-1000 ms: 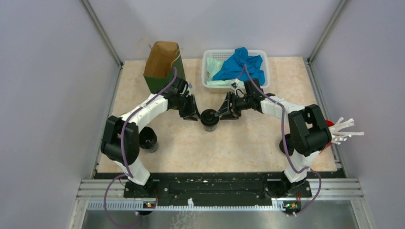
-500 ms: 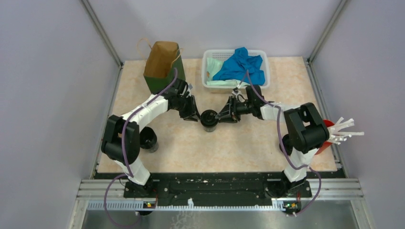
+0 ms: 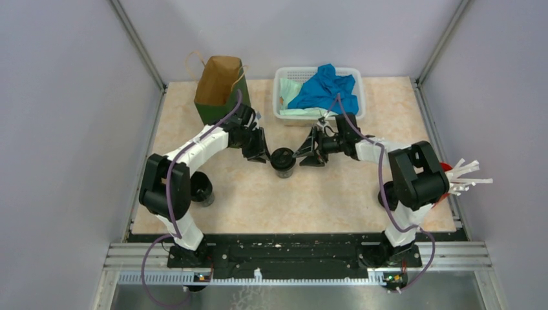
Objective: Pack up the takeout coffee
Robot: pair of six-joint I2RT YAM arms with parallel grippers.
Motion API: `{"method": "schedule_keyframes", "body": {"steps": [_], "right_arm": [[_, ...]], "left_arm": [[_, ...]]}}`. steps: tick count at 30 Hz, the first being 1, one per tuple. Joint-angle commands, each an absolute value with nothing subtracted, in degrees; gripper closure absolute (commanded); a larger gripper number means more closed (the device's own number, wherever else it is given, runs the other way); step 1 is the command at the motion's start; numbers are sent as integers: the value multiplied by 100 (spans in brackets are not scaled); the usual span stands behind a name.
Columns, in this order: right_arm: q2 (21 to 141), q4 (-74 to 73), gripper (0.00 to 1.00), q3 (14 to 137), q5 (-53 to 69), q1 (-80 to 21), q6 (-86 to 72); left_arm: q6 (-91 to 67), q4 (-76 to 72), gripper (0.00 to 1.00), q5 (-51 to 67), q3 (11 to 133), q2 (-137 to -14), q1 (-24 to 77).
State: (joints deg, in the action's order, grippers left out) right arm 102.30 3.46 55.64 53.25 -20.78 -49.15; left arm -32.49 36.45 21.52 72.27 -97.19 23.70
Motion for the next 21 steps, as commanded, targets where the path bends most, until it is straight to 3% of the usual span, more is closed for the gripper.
{"method": "schedule_keyframes", "body": {"steps": [1,9,16,21], "right_arm": [[9879,551,40,5744,5345,-1933,-4995],[10095,649,54,5739,5391,-1925,-4992],[10310,677,55,5748,5376,-2074,-4953],[10381,720,64,5660,5246,-2108,-4970]], "left_arm": [[-3084,3780,64,2040,7485,-9799,2364],[-3119,3745,63,2116,7570,-9867,2420],[-3138,3753,63,2098,7611,-9923,2498],[-3155,3776,63,2069,7590,-9936,2535]]}}
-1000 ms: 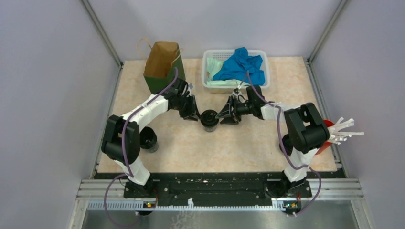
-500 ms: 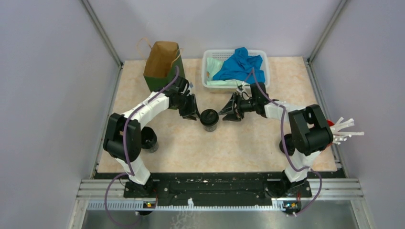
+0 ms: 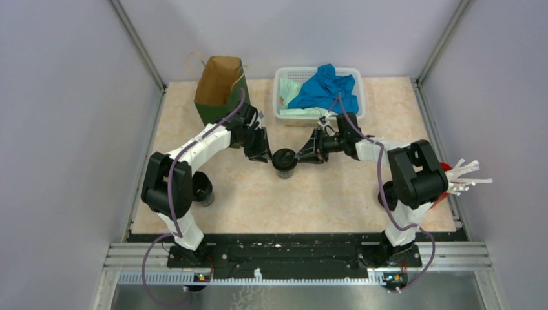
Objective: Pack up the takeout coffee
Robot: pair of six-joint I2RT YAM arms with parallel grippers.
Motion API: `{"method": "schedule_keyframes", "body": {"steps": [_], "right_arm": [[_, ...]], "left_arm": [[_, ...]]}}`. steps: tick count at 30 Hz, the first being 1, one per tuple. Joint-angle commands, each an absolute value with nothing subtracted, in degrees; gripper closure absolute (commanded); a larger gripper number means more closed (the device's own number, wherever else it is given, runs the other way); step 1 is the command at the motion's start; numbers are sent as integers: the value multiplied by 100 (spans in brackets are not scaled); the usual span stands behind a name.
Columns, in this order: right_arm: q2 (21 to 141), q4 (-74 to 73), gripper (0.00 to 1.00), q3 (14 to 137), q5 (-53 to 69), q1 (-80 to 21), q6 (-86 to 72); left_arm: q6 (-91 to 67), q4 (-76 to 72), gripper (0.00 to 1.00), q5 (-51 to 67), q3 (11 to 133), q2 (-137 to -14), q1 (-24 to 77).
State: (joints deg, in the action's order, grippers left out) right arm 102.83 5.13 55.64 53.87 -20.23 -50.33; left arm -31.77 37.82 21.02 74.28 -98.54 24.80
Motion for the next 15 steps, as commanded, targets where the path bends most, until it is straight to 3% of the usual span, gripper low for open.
{"method": "schedule_keyframes", "body": {"steps": [1,6,15], "right_arm": [[10402,735,67,5638,5233,-2109,-4960],[10458,690,83,5615,5185,-2107,-4871],[10665,388,84,5333,4600,-2114,-4711]], "left_arm": [[-3149,3779,63,2072,7578,-9942,2538],[-3138,3794,64,2060,7526,-9962,2547],[-3153,3710,65,2012,7212,-10023,2606]]}}
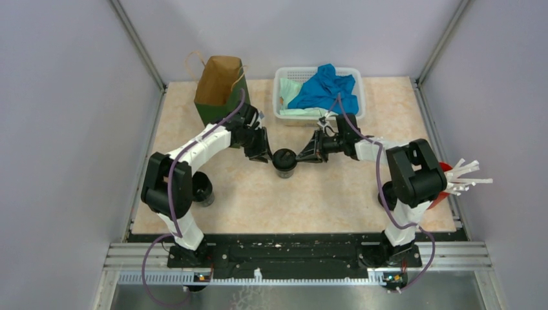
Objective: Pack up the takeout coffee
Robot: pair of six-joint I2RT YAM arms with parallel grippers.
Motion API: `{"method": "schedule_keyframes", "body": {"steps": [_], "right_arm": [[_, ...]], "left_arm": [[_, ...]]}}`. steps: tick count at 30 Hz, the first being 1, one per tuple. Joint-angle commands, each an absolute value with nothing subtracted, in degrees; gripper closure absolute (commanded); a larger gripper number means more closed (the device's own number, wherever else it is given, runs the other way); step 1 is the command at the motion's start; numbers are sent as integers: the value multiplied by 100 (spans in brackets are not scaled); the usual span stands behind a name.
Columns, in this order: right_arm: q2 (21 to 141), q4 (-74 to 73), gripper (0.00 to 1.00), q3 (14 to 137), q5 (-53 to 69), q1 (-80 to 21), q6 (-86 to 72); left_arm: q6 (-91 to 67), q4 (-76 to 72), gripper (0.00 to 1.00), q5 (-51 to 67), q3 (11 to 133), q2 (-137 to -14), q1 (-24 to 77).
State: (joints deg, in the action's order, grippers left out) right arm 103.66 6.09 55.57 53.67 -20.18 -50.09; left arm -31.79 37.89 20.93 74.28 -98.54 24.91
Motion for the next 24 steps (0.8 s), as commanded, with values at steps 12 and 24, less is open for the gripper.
{"method": "schedule_keyframes", "body": {"steps": [12,24], "right_arm": [[10670,104,84,5073,3991,-2238,-3949],[9826,-347,67,5523,4503,-2224,-4137]], "left_arm": [[-3110,3317,66,1572,6206,-9955,2635],[-3039,3743,58,1847,7000,-9626,2654]]}}
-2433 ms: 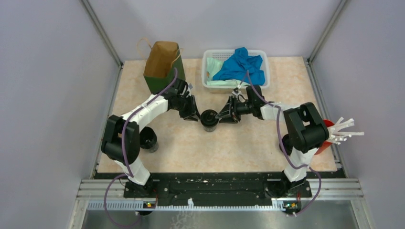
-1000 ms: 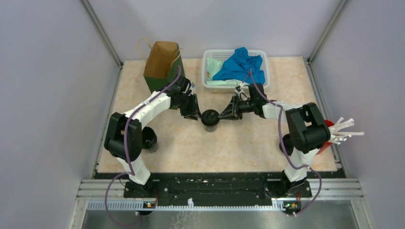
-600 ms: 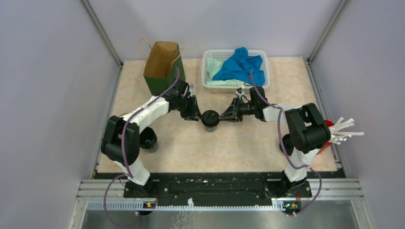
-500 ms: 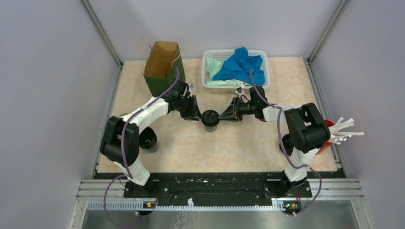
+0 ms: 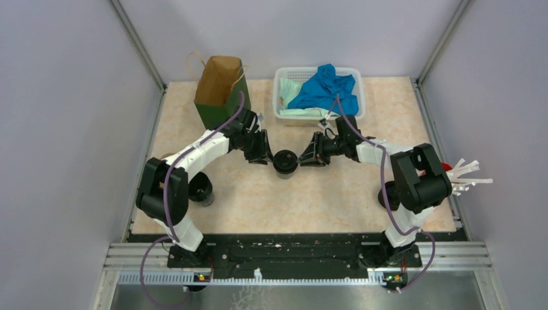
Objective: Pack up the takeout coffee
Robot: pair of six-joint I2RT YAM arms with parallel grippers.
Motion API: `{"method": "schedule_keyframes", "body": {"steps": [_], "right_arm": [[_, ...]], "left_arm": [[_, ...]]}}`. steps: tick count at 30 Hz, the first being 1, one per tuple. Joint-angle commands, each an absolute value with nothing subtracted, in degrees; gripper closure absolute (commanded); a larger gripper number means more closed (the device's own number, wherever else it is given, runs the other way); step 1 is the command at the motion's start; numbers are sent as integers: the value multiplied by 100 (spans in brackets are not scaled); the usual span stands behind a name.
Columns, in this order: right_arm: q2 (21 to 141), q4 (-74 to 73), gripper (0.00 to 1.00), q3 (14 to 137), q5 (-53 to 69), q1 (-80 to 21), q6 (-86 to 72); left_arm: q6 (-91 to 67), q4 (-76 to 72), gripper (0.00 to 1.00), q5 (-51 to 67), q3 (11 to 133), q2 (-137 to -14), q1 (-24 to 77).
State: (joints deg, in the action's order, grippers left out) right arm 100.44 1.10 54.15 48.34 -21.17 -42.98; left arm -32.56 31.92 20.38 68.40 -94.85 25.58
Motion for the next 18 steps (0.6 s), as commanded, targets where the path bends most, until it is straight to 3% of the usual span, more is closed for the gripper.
{"method": "schedule_keyframes", "body": {"steps": [1,18], "right_arm": [[9778,-318,65,5565,4530,-2214,-4201],[9811,-35,56,5720,4899,-2015,-4515]], "left_arm": [[-3036,3741,58,1862,7038,-9624,2654],[-3025,3814,54,1955,7534,-9835,2714]]}}
